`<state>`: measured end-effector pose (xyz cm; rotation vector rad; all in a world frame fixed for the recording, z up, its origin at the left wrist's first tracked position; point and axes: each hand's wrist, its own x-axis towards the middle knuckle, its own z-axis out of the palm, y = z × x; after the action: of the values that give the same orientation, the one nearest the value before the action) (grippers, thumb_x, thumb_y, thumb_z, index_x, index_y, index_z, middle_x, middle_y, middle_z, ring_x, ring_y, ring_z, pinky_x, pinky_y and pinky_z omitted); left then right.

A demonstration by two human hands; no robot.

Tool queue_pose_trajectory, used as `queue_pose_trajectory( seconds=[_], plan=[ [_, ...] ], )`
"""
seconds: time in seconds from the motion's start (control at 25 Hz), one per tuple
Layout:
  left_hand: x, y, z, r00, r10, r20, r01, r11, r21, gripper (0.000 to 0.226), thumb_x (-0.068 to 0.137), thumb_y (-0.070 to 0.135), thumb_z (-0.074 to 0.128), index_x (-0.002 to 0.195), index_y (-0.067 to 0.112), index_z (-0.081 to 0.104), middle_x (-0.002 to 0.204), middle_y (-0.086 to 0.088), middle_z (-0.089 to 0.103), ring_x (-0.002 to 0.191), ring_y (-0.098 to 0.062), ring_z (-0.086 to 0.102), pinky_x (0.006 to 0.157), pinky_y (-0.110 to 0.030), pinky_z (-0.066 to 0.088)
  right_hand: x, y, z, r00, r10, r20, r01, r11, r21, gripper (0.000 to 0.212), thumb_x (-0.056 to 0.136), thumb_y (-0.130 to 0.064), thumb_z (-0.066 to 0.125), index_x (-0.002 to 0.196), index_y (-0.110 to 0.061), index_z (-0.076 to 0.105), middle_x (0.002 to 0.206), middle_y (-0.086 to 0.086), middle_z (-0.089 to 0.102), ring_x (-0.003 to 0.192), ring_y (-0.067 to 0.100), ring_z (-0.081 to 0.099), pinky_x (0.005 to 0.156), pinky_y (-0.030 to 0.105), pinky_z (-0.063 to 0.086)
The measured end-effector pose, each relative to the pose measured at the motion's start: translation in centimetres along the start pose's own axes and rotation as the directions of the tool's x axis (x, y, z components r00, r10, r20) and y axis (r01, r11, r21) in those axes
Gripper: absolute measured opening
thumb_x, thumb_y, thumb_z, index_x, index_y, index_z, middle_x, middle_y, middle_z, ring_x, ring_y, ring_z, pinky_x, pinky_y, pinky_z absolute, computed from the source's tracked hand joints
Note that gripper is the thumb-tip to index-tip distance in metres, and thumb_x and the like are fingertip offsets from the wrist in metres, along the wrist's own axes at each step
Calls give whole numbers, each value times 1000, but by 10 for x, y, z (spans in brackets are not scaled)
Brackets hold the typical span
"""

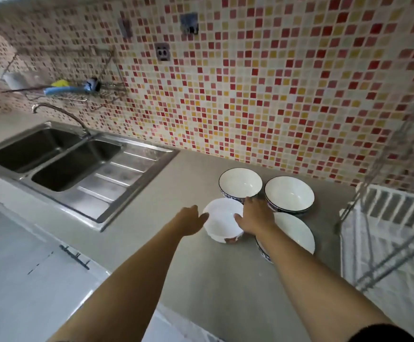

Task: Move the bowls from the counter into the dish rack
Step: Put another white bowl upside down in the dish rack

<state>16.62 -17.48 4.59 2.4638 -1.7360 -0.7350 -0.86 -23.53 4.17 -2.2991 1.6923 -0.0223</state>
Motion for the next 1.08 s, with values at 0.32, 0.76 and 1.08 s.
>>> queue_pose_trajectory(
  seconds=[0.32,0.76,1.08],
  plan=[
    [35,-9,48,994,-51,95,91,872,-481,58,92,30,49,141,6,29,137,-22,49,119,-39,53,100,-43,47,29,-1,55,991,133,17,-132,989,-71,49,89,-21,55,130,0,40,129,17,56,122,32,51,104,37,35],
    [-10,18,-54,980,-96,-175,-28,804,-594,38,87,4,53,124,0,48,111,-14,55,105,-40,60,79,-51,58,-4,-27,-56,964,-91,-250,104,994,41,51,92,-4,42,142,-7,28,130,17,53,110,34,56,86,43,50],
    [-67,124,-163,827,249,-504,-536,619,-574,46,96,12,46,140,15,35,132,-13,50,111,-32,54,86,-51,56,-92,8,-241,713,-204,-671,331,941,66,50,94,-29,47,142,-23,31,134,5,49,105,25,60,74,34,52]
  ],
)
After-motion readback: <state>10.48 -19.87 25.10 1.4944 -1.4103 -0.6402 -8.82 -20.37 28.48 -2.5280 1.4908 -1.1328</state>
